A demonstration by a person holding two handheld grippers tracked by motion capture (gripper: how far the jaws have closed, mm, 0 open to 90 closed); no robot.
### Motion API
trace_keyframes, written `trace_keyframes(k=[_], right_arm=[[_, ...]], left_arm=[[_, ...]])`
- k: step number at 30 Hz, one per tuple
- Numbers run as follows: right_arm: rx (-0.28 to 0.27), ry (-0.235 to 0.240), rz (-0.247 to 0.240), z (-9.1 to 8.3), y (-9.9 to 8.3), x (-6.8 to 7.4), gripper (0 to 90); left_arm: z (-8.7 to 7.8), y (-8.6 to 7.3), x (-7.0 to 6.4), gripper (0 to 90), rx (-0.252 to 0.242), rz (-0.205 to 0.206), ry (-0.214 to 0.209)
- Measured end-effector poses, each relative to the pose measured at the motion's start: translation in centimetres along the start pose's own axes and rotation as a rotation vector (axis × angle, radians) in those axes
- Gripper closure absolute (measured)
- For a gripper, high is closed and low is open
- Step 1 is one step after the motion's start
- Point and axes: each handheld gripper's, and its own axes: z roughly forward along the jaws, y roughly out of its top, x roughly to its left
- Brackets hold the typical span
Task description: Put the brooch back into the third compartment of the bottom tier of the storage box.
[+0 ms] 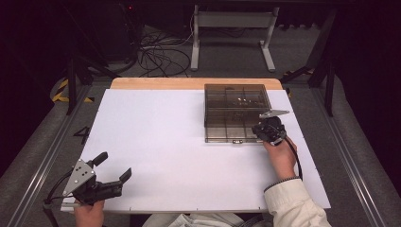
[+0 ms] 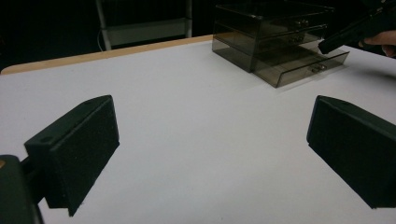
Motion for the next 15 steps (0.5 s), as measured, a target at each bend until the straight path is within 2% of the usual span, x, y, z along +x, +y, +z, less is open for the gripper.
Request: trace_keyframes(k=[2, 6, 9, 11, 15], right_arm=[[-0.007, 0.001, 0.010, 0.0, 0.0, -0.1, 71.1], [-0.018, 0.011, 0.027, -0.3, 0.1, -0.3, 65.6], [-0.036, 0.020, 0.028, -0.7, 0.2, -0.3, 61.7], [-0.045, 0.048, 0.041, -1.1, 0.3, -0.3, 60.4], [-0.066, 0.050, 0.035, -1.7, 0.4, -0.1, 57.1]], left_arm=[[0.0, 0.0, 0.0, 3.1, -0.002, -0.001, -0.001], [0.0, 0.0, 0.0, 3.1, -0.002, -0.001, -0.001], [0.0, 0.0, 0.0, 3.1, -0.002, -0.001, -0.002], [0.0, 0.0, 0.0, 3.1, -0.002, 0.001, -0.001], [0.0, 0.0, 0.0, 3.1, -0.002, 0.002, 0.001]])
